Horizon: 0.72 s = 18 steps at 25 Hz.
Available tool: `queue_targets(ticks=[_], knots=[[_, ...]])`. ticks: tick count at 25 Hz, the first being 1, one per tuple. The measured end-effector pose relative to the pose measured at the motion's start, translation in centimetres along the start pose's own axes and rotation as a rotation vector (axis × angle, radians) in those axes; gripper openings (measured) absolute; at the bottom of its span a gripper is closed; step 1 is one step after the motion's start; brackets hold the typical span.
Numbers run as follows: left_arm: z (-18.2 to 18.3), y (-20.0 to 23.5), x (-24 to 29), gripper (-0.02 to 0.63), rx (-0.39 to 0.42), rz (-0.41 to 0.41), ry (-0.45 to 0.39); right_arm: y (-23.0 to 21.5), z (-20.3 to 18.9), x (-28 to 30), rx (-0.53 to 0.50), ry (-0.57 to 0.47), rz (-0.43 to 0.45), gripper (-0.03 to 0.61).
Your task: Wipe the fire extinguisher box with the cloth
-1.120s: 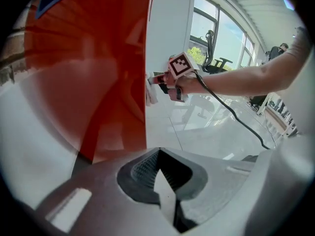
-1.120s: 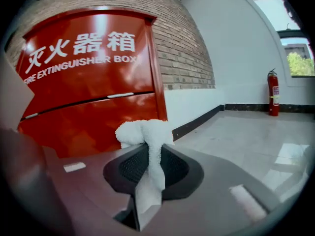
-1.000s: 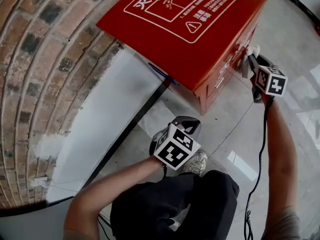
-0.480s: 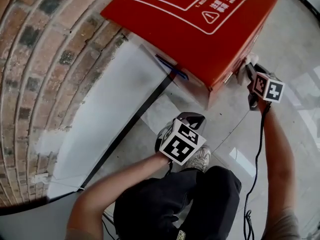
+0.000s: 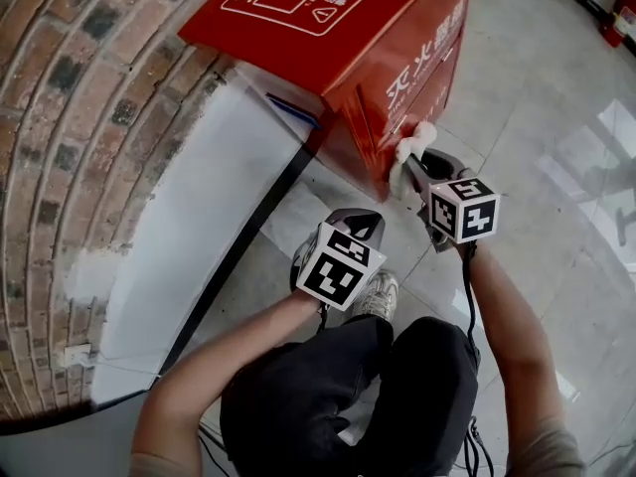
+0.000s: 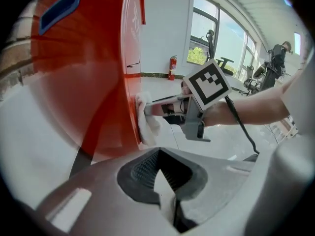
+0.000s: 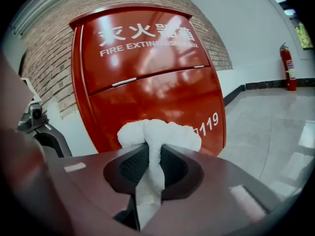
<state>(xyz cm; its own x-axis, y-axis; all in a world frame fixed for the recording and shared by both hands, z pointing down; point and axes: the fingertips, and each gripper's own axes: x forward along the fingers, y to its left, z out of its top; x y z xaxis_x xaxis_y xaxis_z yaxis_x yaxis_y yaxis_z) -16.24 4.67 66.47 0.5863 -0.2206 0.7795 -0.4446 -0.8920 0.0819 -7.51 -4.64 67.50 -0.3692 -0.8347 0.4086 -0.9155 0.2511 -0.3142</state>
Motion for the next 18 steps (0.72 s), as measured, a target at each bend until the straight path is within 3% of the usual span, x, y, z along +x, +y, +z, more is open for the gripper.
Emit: queue_targets(ticks=[8, 18], knots=[[-1.3, -0.8, -1.3, 0.000, -0.010, 0.028, 0.005, 6.5, -4.2, -1.1, -0.126, 0.089, 0.208, 0.097], [-2.8, 0.4, -0.2, 0.000, -0.041, -0.003, 0.033, 2.8, -9.1, 2.1, 0.078, 0.155, 0.176, 0.098]])
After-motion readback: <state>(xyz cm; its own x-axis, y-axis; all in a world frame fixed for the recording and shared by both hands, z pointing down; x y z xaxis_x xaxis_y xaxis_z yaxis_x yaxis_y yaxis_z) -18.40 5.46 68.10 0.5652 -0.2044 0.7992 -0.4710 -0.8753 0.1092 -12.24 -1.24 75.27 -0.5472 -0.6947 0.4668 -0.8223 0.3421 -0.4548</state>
